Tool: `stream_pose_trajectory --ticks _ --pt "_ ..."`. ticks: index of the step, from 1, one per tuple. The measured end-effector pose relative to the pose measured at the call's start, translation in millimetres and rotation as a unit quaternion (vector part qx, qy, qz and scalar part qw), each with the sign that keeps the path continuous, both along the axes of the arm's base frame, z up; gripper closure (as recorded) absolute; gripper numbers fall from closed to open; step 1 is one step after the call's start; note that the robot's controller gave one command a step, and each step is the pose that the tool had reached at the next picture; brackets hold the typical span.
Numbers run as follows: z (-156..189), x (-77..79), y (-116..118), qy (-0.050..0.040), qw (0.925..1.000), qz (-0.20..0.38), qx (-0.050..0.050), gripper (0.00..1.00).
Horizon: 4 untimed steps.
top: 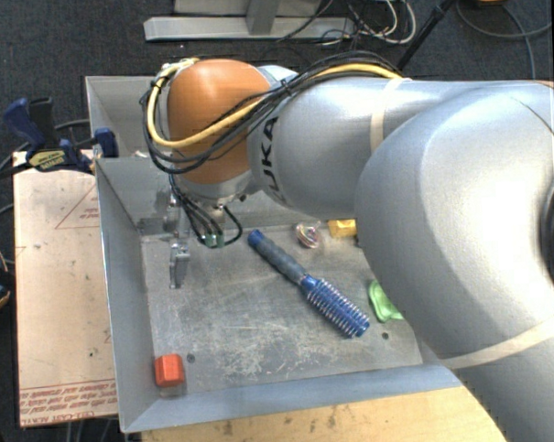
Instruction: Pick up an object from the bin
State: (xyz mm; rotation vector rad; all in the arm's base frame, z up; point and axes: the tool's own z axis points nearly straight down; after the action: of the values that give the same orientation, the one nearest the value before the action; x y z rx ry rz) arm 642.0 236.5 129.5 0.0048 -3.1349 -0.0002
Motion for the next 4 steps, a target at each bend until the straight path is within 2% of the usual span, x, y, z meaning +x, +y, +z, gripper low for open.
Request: stream_pose_trajectory --ticks 1,2,3,4 --pt "19.9 -39.0 -76.9 -0.0030 0.9968 -0.079 -0.001 0.00" --pt "-27.3 -39.1 -217.8 -0.0034 0.9965 -0.083 -0.002 0.00" --pt "-55.4 -28.6 -232.5 -0.0042 0.9986 -0.053 0.003 0.00" --pt "-51.6 -25.4 -234.2 -0.0113 0.9985 -0.054 0.002 1.00"
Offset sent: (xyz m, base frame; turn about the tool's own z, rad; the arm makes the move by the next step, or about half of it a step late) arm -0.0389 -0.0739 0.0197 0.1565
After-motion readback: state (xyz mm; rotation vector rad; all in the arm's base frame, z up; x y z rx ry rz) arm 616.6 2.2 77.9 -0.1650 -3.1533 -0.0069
